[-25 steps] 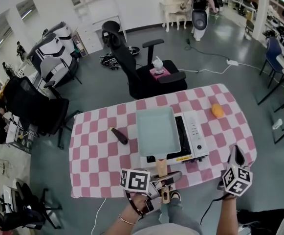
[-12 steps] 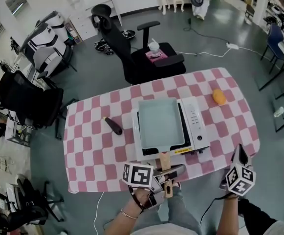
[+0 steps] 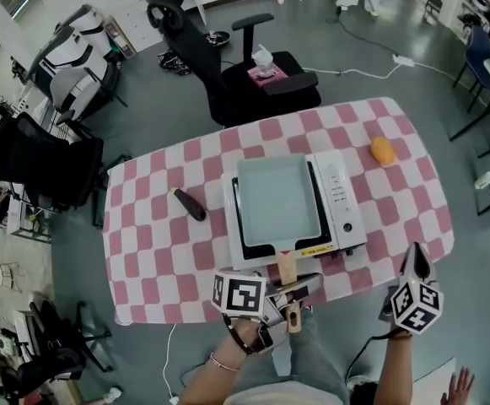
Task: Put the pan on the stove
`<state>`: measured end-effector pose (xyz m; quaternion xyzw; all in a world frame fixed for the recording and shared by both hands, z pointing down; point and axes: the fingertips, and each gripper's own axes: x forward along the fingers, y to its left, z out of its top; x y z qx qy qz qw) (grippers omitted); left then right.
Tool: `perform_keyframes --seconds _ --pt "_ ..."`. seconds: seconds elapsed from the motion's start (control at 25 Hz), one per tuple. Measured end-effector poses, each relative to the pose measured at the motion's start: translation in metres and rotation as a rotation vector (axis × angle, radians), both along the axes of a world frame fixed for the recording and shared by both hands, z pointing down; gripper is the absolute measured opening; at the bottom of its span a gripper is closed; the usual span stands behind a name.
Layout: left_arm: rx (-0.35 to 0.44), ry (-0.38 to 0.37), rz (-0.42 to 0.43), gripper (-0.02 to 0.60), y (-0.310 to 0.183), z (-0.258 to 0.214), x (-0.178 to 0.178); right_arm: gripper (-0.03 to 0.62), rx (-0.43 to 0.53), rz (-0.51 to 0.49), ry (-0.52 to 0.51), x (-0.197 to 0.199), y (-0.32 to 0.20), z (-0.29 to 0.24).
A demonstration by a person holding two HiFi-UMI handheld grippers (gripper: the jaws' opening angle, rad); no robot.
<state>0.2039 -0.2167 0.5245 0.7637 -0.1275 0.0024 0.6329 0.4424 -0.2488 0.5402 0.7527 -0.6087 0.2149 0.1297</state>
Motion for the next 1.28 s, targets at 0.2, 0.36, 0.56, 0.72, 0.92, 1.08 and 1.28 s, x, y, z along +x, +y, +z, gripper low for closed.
perform_keyframes --seconds 0.2,0.36,0.56,0.72,0.92,1.08,1.28 --pt "-0.006 0.006 0.002 0.034 -0.001 0.003 0.001 0.008 -0.007 -0.012 0.0 -0.004 -0.005 0.003" --pt "-0.011 0.009 0.004 0.034 -0.001 0.006 0.002 0.009 -0.013 -0.016 -0.002 -0.007 -0.006 0.005" --pt "-0.019 0.02 0.017 0.034 0.002 0.009 0.002 0.009 -0.022 -0.016 0.004 -0.009 -0.007 0.006" --pt "-0.018 0.02 0.026 0.034 0.003 0.013 0.002 0.009 -0.028 -0.018 0.004 -0.011 -0.008 0.011" --pt "-0.012 0.014 0.031 0.032 0.004 0.017 0.001 0.009 -0.029 -0.021 0.005 -0.014 -0.01 0.015" --pt "-0.011 0.02 0.031 0.032 0.004 0.017 0.001 0.009 -0.034 -0.027 0.005 -0.016 -0.012 0.016" --pt "-0.006 0.019 0.025 0.032 0.004 0.02 0.001 0.009 -0.037 -0.034 0.004 -0.019 -0.013 0.019"
